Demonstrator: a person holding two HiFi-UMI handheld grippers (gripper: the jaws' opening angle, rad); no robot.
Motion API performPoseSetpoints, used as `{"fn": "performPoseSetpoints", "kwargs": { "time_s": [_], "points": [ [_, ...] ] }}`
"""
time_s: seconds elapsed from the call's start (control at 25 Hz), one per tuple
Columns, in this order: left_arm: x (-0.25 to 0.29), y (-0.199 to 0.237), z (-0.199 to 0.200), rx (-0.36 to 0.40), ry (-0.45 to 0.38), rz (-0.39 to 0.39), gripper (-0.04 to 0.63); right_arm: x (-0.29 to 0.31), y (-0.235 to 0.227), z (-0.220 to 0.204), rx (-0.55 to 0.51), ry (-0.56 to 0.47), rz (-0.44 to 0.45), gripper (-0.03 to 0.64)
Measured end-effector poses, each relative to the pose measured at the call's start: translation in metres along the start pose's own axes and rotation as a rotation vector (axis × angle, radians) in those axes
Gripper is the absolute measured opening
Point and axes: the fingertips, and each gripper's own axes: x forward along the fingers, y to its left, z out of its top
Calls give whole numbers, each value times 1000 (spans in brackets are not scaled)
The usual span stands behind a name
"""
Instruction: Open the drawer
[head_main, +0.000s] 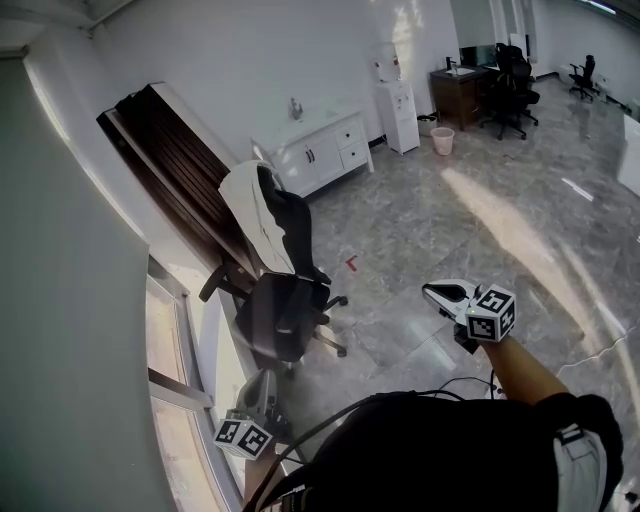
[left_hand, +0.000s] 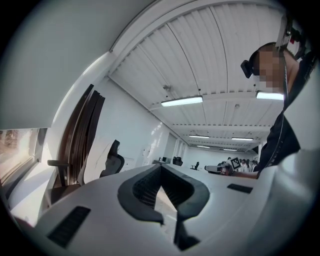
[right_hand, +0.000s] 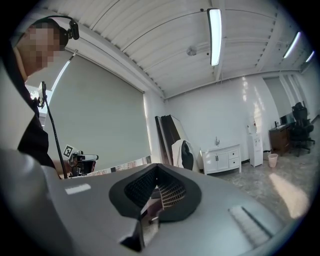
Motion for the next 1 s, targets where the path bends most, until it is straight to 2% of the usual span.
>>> {"fn": "performPoseSetpoints", "kwargs": {
  "time_s": [0.64,0.8,1.0],
  "points": [
    [115,-121,-49,-2,83,-151,0,-140,-100,-13,44,-4,-137,-6],
    [134,-127,-55,-10,112,-173,0,-150,-112,-20,58,1,-169,-6],
    [154,-114,-58,-28,129,-205,0,-141,-119,-24,71,17,-199,-6]
  ]
}}
